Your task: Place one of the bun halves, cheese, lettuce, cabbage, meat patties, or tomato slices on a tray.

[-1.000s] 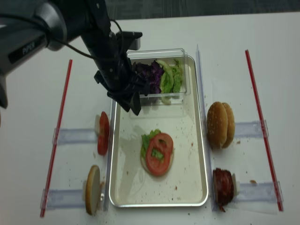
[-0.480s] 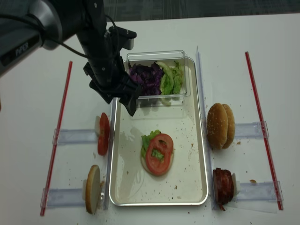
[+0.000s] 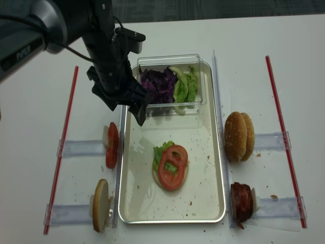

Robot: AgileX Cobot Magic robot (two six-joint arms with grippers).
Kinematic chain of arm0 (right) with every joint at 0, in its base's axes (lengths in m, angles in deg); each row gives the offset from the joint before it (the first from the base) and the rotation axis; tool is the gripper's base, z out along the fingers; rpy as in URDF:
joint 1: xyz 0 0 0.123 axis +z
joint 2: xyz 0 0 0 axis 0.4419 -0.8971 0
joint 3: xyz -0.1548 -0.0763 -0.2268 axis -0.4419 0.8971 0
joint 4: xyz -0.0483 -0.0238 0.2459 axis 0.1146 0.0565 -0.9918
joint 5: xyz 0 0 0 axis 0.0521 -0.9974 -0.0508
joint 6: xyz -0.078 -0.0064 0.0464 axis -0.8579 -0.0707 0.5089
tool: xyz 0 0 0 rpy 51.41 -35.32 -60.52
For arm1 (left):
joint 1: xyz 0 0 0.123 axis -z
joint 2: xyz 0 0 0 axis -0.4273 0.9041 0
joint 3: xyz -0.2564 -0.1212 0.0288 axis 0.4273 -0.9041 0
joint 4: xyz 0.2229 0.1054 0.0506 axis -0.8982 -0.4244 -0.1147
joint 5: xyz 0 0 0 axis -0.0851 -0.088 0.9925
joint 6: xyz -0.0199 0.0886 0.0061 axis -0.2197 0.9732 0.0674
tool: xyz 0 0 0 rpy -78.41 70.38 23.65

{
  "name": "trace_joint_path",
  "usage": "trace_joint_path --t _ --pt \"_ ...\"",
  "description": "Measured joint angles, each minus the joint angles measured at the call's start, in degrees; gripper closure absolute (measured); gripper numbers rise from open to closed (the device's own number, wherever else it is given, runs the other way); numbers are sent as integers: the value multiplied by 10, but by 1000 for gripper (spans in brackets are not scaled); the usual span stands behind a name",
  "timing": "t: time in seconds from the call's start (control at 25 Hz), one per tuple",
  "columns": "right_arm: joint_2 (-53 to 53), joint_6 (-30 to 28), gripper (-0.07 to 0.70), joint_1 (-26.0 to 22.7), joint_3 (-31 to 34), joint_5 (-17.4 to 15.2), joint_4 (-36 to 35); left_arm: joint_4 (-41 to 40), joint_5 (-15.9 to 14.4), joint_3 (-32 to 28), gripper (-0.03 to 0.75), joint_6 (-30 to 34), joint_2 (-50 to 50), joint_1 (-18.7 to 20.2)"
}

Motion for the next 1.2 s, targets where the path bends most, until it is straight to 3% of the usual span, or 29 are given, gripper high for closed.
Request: trace_joint_path --t 0.2,0.44,1.2 --pt "0 0 -46 0 0 0 0 -21 0 0 106 -4 0 0" --pt "0 0 -46 0 0 0 0 -114 0 0 106 -68 0 -10" --pt "0 -2 -46 0 0 0 0 -143 0 0 104 -76 -1 -180"
